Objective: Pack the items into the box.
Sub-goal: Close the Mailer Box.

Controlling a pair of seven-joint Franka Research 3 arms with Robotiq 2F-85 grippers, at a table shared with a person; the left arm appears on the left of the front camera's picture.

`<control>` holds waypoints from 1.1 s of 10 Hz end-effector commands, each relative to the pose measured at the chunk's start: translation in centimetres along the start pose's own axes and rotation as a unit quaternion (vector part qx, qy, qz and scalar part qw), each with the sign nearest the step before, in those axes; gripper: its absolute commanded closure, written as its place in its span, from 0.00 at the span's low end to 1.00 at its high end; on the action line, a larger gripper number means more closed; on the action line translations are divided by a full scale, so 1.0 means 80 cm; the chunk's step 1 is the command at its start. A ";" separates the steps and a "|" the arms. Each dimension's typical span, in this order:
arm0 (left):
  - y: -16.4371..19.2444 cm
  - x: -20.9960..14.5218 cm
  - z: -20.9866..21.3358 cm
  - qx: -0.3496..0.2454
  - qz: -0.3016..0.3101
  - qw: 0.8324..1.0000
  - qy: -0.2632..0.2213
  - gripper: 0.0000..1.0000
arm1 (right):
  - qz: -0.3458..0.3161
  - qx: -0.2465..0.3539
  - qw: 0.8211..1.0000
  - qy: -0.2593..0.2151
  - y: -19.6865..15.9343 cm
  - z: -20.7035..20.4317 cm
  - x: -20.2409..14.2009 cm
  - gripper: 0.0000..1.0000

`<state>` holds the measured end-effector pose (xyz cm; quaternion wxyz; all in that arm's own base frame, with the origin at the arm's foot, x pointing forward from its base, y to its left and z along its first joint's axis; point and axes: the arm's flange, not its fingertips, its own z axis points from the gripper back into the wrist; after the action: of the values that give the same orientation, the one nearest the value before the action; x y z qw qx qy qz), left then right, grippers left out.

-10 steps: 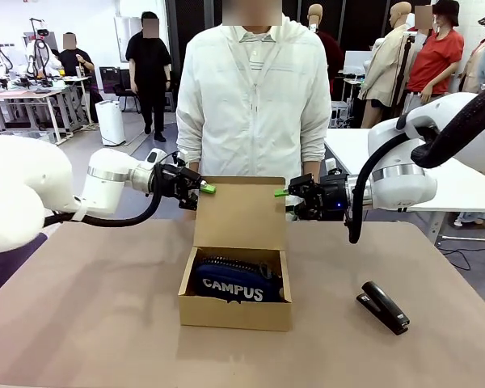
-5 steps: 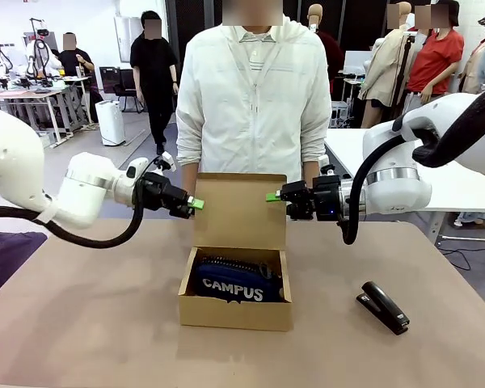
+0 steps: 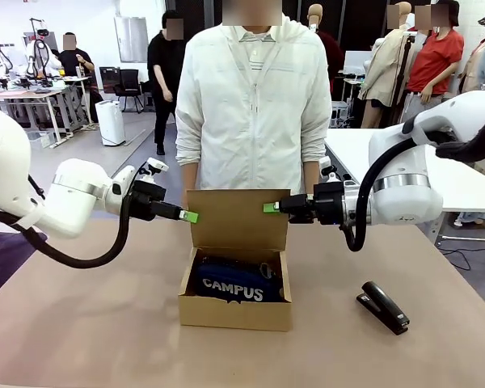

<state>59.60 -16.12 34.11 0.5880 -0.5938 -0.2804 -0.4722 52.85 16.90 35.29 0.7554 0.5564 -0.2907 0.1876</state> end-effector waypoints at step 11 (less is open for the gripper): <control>-0.069 -0.073 -0.024 0.024 -0.187 0.982 -0.011 0.40 | 0.176 0.077 0.981 0.009 -0.010 0.012 -0.096 0.37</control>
<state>53.36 -16.09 31.32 0.5126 -0.5209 -0.4016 -0.5519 48.05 16.55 30.36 0.6862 0.5504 -0.3414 0.3311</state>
